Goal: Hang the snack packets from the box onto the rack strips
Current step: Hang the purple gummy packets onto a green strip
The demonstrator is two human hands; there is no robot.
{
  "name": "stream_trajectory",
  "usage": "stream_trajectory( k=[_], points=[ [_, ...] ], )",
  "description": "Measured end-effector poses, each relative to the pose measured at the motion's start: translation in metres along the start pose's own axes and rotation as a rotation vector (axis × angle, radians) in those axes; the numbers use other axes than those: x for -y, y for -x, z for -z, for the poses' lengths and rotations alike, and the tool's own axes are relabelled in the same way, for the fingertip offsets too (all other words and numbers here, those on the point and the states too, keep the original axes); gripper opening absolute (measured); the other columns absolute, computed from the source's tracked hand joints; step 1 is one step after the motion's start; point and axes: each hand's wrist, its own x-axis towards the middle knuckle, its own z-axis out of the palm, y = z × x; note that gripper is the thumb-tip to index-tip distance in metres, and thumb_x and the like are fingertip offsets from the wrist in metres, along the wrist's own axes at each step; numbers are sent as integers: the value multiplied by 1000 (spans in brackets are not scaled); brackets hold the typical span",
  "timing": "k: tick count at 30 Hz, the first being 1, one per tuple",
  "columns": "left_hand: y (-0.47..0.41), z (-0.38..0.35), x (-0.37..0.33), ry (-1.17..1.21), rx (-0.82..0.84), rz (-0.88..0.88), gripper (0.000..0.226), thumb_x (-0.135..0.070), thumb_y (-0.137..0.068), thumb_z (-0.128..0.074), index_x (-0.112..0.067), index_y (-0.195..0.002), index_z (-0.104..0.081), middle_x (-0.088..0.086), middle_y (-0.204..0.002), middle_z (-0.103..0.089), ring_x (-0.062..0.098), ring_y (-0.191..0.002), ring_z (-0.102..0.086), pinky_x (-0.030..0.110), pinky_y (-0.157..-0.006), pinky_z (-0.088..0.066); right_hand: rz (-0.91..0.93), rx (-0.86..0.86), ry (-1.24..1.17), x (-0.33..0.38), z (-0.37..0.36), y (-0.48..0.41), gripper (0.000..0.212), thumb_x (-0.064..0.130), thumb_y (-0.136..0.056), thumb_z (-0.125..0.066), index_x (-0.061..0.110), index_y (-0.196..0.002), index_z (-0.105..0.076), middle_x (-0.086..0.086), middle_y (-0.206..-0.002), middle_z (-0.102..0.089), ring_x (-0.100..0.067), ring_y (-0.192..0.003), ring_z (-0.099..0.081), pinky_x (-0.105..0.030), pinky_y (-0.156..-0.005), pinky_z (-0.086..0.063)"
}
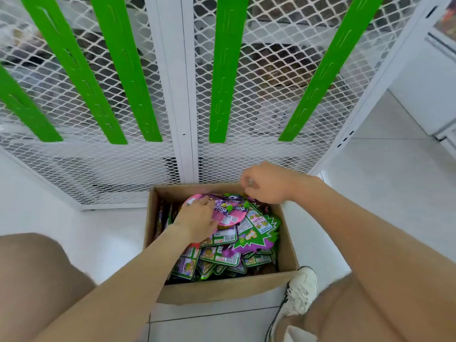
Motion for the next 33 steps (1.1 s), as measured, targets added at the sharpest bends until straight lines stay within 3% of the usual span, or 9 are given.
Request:
stream_trajectory(
  k=[8, 12, 17, 20, 22, 24, 27, 30, 33],
  points=[
    [-3, -18, -46, -155, -10, 195, 37, -4, -91, -53, -18, -123, -61, 5, -111, -73, 31, -106, -70, 43, -89, -55, -18, 17, -62, -52, -5, 18, 23, 29, -103, -59, 22, -125, -63, 1, -103, -61, -18, -98, -52, -31, -84, -43],
    [5, 9, -59, 65, -220, 239, 20, -20, -94, -54, -19, -113, -60, 7, -105, -71, 35, -100, -71, 42, -75, -57, -18, 25, -49, -57, -5, 24, 28, 22, -104, -55, 17, -131, -62, -4, -104, -63, -26, -108, -62, -30, -84, -43],
    [28, 101, -81, 550, -464, 318, 16, -19, -90, -60, -14, -75, -55, 4, -65, -57, 36, -72, -62, 38, -62, -46, -93, -55, -146, -46, 18, 28, 52, 27, -103, -57, 13, -152, -47, -11, -145, -58, -30, -133, -54, -31, -101, -43],
    [44, 158, -87, 768, -556, 367, 17, -18, -86, -68, -8, -74, -61, 1, -60, -55, 18, -59, -52, 32, -55, -40, -113, -100, -385, -34, 41, 37, 55, 27, -94, -67, 15, -146, -53, -9, -132, -63, -21, -106, -59, -21, -80, -46],
    [54, 187, -88, 965, -566, 382, 15, -15, -82, -71, -11, -72, -62, -3, -57, -57, 12, -52, -53, 25, -47, -38, -124, -86, -600, -28, 55, 49, 45, 28, -87, -72, 14, -129, -63, -6, -109, -68, -18, -91, -64, -28, -81, -56],
    [63, 208, -88, 1215, -489, 348, 9, -14, -74, -73, -10, -75, -65, -4, -60, -61, 10, -54, -57, 17, -54, -45, -119, -86, -792, -27, 66, 60, 30, 19, -93, -72, 6, -119, -67, -7, -107, -77, -19, -95, -75, -37, -92, -62],
    [68, 221, -85, 1490, -325, 247, 31, -11, -64, -72, -6, -95, -72, 11, -85, -74, 26, -76, -69, 43, -84, -62, -53, -144, -1118, -31, 79, 78, 26, 12, -101, -67, -3, -121, -65, -13, -109, -79, -27, -102, -77, -38, -94, -61],
    [66, 227, -90, 1356, -226, 208, 28, -7, -78, -85, -9, -105, -76, 9, -100, -81, 19, -81, -74, 38, -81, -65, 50, -315, -1302, -37, 79, 88, 17, 11, -102, -65, 0, -115, -64, -20, -110, -77, -31, -104, -75, -42, -94, -61],
    [50, 225, -95, 869, -334, 199, 44, -36, -70, -95, -21, -107, -77, -7, -92, -77, 6, -78, -69, 27, -74, -58, -10, -592, -1094, -54, 68, 83, 6, 11, -101, -67, 9, -106, -69, -11, -99, -80, -26, -96, -76, -43, -90, -60]
  ],
)
